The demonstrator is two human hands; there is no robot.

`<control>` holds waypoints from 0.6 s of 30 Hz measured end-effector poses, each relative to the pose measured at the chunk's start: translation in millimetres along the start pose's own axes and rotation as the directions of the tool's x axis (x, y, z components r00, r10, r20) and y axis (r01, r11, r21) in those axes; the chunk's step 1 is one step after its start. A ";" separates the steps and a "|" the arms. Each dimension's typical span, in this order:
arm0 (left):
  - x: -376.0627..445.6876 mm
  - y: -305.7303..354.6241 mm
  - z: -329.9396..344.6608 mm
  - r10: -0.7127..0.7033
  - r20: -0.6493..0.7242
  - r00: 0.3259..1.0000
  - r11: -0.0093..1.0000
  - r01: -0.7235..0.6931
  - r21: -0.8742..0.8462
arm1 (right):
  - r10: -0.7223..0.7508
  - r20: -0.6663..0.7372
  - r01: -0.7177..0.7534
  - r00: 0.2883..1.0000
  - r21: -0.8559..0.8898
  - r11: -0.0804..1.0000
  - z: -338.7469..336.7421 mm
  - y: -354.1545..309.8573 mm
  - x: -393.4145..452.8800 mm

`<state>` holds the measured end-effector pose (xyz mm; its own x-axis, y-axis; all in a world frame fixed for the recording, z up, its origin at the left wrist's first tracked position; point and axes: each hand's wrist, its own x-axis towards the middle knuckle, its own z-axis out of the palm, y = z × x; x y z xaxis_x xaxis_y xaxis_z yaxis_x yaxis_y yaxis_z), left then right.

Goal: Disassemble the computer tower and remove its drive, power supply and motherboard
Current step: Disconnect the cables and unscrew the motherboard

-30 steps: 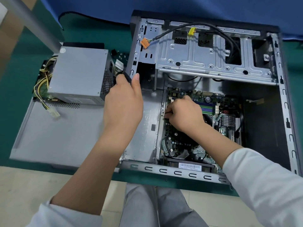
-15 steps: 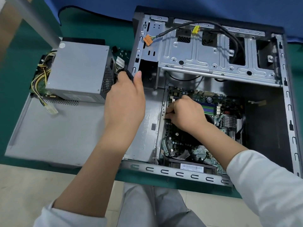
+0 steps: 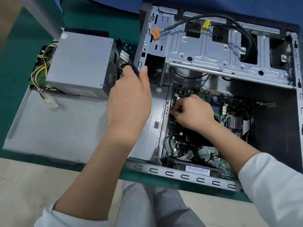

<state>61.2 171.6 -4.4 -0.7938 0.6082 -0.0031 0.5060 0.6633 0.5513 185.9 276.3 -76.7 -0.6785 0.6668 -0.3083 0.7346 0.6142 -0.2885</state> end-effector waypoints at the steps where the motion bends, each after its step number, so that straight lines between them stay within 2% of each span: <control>1: 0.2 0.6 -0.3 -0.002 0.005 1.000 1.000 0.002 -0.001 | -0.023 0.020 0.023 1.000 -0.009 1.000 -1.1 0.6 -0.1; 3: 1.1 1.5 -1.3 -0.009 0.009 1.000 1.000 0.009 -0.005 | -0.032 0.049 0.033 0.998 -0.023 0.999 -2.1 1.1 1.3; 7: 1.4 1.9 -1.8 -0.010 0.020 1.000 1.000 0.010 -0.018 | 0.124 0.003 -0.124 0.992 0.017 0.992 1.8 -3.9 3.9; 9: 0.9 1.7 -1.6 -0.001 0.022 1.000 1.000 0.001 -0.018 | 0.152 -0.021 -0.152 0.988 0.018 0.988 4.2 -5.2 4.2; 15: 0.6 2.2 -2.2 0.002 0.025 1.000 1.000 -0.001 -0.022 | 0.019 0.035 -0.018 0.999 -0.028 0.999 -1.2 0.0 0.8; 18: 0.9 1.9 -1.8 -0.010 0.026 1.000 1.000 0.011 -0.027 | 0.020 -0.027 -0.020 0.999 -0.007 1.000 2.5 1.9 0.7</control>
<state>60.8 172.6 -1.8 -0.7899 0.6125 -0.0304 0.4882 0.6580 0.5733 186.9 276.8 -79.6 -0.6635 0.6901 -0.2890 0.7480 0.6038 -0.2755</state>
